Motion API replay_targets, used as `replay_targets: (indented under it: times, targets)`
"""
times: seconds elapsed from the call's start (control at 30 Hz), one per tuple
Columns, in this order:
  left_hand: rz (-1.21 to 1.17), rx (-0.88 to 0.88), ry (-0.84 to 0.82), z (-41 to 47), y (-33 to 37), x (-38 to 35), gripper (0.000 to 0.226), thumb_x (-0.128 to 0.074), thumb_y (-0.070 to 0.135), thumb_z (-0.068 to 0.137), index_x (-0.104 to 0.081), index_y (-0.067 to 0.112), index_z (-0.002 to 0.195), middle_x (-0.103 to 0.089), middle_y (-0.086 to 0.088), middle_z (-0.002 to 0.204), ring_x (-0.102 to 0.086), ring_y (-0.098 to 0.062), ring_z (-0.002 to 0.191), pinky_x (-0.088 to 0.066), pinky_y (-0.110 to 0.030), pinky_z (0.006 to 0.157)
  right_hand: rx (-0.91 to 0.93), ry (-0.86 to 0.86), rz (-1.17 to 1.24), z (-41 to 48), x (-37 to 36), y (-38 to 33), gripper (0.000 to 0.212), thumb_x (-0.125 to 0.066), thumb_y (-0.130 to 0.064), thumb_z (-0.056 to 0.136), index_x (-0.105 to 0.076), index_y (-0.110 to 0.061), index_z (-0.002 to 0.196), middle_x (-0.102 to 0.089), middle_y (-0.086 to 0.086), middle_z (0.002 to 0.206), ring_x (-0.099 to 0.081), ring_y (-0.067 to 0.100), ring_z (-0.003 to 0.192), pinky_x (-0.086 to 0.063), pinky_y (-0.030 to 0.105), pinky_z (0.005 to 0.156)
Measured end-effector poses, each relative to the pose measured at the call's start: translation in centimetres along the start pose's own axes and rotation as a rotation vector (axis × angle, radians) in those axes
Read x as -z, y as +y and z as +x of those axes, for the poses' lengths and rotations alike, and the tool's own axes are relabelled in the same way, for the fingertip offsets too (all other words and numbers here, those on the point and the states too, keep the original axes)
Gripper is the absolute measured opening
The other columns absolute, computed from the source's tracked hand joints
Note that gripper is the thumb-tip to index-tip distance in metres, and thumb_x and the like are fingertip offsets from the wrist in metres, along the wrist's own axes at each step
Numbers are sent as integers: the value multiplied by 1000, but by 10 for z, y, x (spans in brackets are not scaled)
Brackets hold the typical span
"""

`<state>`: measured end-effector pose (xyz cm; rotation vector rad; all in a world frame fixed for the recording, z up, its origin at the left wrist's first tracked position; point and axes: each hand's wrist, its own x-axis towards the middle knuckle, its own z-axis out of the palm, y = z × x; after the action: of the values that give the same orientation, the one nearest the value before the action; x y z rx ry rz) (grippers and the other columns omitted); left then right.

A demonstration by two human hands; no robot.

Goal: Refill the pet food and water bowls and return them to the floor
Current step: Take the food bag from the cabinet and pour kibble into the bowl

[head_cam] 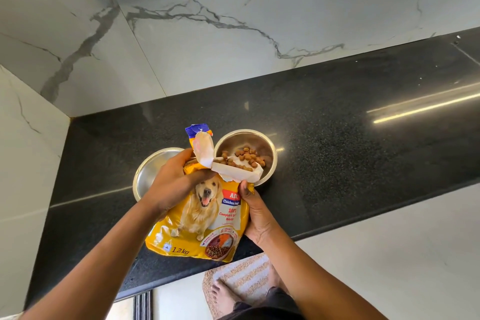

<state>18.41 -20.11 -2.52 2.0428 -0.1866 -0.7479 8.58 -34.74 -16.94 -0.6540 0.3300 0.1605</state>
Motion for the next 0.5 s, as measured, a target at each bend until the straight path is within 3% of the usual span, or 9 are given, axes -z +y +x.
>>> replay_targets:
  times: [0.2, 0.37, 0.5]
  targets:
    - [10, -5, 10, -2, 3, 1, 62, -75, 62, 60, -63, 43, 117, -77, 7, 111, -75, -19, 104, -57, -54, 98, -4, 1, 24, 0, -2, -1, 86, -94, -60, 66, -69, -22, 139, -70, 20, 139, -71, 38, 124, -61, 54, 98]
    - [15, -3, 13, -3, 6, 0, 62, -74, 63, 57, -63, 43, 115, -76, 6, 111, -75, -19, 103, -58, -53, 98, -9, 4, 33, 0, -2, 1, 96, -94, -61, 65, -62, -17, 144, -69, 21, 140, -71, 38, 124, -62, 54, 96]
    - [9, 13, 10, -3, 7, 0, 48, -75, 51, 69, -60, 43, 114, -76, 4, 113, -75, -20, 103, -58, -53, 98, -13, -9, 37, -1, -3, 0, 100, -96, -61, 62, -61, -17, 144, -72, 19, 136, -73, 37, 120, -64, 52, 92]
